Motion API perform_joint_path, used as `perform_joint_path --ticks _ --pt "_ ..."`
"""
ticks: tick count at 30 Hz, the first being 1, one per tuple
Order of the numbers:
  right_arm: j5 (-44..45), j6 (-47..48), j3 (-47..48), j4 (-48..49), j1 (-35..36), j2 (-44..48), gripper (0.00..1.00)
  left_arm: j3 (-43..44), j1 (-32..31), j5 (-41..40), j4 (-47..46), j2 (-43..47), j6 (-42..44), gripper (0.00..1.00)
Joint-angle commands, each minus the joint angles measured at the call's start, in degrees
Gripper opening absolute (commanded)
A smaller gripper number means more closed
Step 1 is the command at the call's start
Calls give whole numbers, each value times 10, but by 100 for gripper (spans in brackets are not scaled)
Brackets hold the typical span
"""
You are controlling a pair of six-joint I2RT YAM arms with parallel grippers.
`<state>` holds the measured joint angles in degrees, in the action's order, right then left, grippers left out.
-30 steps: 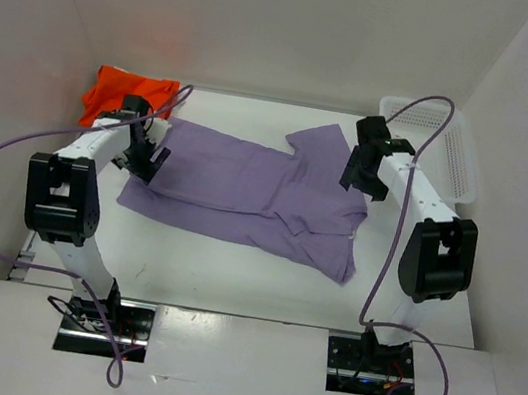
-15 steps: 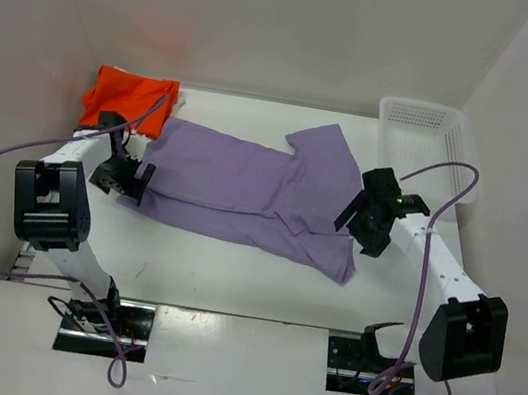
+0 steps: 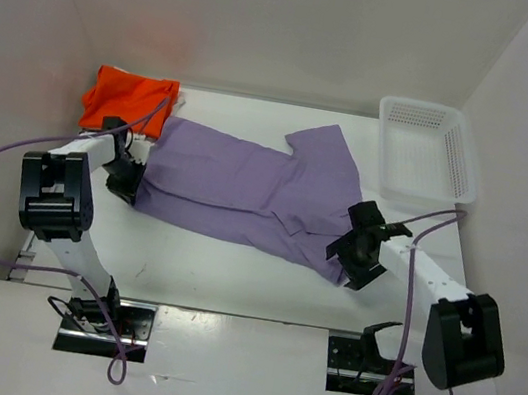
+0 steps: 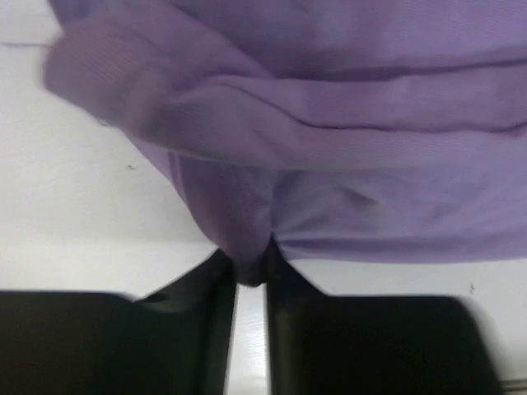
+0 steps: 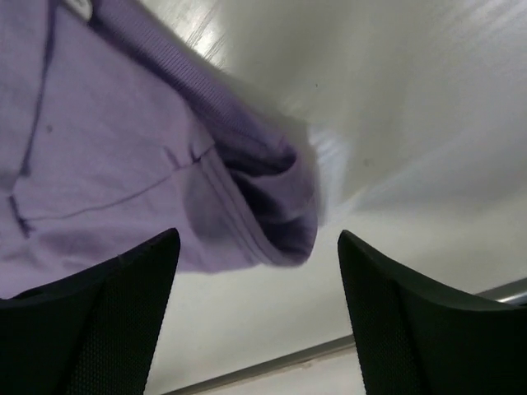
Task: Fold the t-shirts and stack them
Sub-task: Fold the flattened tshirt in 1/3 of the way
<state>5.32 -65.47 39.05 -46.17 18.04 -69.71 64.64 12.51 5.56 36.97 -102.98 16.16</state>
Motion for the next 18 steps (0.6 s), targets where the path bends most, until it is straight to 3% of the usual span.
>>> perform_joint_path --ticks 1,3,4,5,6,7,13,16,18 --pt "1 -13 -13 68 3 -55 79 -24 3 23 -8 -15 1 17" --pt "1 -6 2 76 3 -97 58 -24 3 23 -8 -15 6 8" --pt "1 7 8 76 3 -106 30 -24 3 16 -8 -15 6 0" --pt "1 7 8 76 3 -112 16 -29 3 7 -8 -7 11 0" --pt "7 17 17 71 -4 -112 5 -29 3 0 -8 7 12 0" --pt "7 29 27 56 -12 -112 0 -35 3 -20 -2 17 26 0" --pt "7 57 87 -35 -24 -25 0 -53 3 -116 68 121 83 0" --pt "7 87 114 -112 -24 -25 0 -72 3 -147 106 143 93 1" --pt "14 106 121 -121 -24 -31 0 -86 3 -168 119 149 98 12"
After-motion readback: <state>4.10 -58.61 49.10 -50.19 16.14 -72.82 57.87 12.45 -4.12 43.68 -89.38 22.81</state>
